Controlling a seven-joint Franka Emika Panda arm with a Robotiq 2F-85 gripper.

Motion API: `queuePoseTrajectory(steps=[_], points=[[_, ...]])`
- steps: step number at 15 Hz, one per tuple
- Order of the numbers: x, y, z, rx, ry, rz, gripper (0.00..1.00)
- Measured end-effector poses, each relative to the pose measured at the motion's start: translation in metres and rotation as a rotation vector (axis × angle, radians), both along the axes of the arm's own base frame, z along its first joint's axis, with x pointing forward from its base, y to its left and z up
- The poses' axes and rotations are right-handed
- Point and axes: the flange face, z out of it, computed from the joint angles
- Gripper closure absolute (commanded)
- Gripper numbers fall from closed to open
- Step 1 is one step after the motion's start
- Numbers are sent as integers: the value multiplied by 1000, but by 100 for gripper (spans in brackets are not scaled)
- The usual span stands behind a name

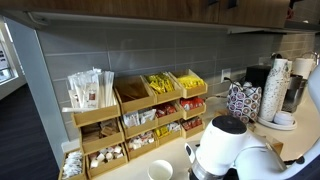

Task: Place the straw in the cup

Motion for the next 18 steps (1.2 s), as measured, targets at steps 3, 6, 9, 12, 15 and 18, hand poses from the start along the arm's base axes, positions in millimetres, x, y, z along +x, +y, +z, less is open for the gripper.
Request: queuePoseTrajectory(steps=[3,6,9,12,15,18], points=[[0,1,-6,-6,5,5,48],[1,2,-10,-13,4,3,71],[2,6,-7,-10,-8,4,93],[1,8,-7,-7,-14,3,100],[2,9,-7,-5,-16,1,99],[2,9,-6,-4,-17,-2,99]])
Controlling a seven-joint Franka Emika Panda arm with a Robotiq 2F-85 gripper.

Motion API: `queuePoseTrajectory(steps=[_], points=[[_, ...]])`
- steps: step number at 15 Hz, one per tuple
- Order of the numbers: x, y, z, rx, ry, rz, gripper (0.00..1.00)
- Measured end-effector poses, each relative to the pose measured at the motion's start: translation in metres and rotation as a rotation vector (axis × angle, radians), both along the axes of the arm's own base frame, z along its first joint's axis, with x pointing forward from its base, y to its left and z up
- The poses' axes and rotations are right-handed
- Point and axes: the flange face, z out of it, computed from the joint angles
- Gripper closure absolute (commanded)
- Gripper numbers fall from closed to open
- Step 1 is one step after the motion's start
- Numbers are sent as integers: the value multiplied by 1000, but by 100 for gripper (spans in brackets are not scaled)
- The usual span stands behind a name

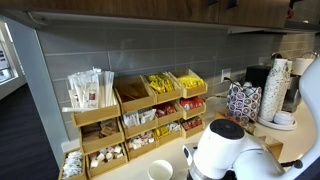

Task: Place the straw in the cup

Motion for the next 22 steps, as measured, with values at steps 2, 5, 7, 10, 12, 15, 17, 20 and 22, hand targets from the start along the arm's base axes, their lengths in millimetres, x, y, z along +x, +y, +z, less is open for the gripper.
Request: queuePoseTrajectory(steps=[2,5,7,10,12,15,17,20,22], points=[[1,0,2,6,-7,-2,100],[4,-2,4,18,-17,-11,100],[5,-4,4,23,-20,-16,100],[6,-5,4,30,-25,-19,100],[6,-6,5,35,-29,-21,100],[7,-8,7,49,-40,-31,100],[8,-11,11,60,-51,-43,100],[9,-15,20,88,-72,-67,100],[12,-14,29,106,-87,-77,100]])
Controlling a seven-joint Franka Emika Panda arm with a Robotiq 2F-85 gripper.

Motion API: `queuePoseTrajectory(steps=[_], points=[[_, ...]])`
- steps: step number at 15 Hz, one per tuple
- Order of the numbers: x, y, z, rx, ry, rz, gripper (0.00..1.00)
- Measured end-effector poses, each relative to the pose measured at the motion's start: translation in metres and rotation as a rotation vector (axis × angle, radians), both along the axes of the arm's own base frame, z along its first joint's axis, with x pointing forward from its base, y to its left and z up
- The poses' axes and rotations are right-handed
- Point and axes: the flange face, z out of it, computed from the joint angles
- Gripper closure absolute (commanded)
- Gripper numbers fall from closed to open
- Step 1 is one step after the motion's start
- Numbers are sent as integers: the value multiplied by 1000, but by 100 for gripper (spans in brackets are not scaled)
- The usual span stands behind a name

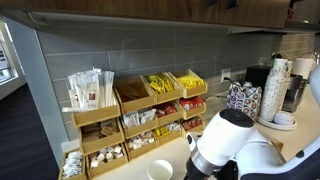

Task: Place the straw in the cup

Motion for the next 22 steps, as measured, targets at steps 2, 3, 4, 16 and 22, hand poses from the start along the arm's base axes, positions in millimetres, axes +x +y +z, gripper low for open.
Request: queuePoseTrajectory(steps=[2,3,4,16,22], points=[[0,-2,8,17,-11,-7,74],[0,-3,13,23,-20,-8,71],[1,-3,18,28,-28,-12,66],[-1,-6,0,8,36,-32,0],[-2,-7,-21,-4,82,-36,30]])
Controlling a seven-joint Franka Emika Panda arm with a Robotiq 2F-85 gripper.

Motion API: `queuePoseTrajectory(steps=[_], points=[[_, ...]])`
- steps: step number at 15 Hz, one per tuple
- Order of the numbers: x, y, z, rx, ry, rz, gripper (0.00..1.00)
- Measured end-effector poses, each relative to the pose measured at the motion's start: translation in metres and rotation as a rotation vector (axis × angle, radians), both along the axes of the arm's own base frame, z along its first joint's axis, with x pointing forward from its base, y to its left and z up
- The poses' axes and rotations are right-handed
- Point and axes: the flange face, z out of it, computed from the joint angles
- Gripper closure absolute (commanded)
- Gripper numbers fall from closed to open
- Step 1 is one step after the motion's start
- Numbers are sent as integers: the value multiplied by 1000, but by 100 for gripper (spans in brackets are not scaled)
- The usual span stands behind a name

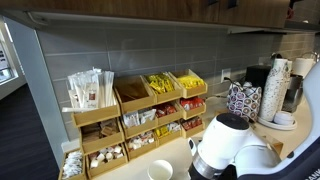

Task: Place the straw in the cup

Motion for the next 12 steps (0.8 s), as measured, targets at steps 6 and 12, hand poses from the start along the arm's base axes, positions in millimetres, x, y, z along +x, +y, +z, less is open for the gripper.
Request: queuePoseTrajectory(steps=[6,12], points=[[1,1,-13,10,11,0,78],[3,1,-11,20,-1,-2,100]])
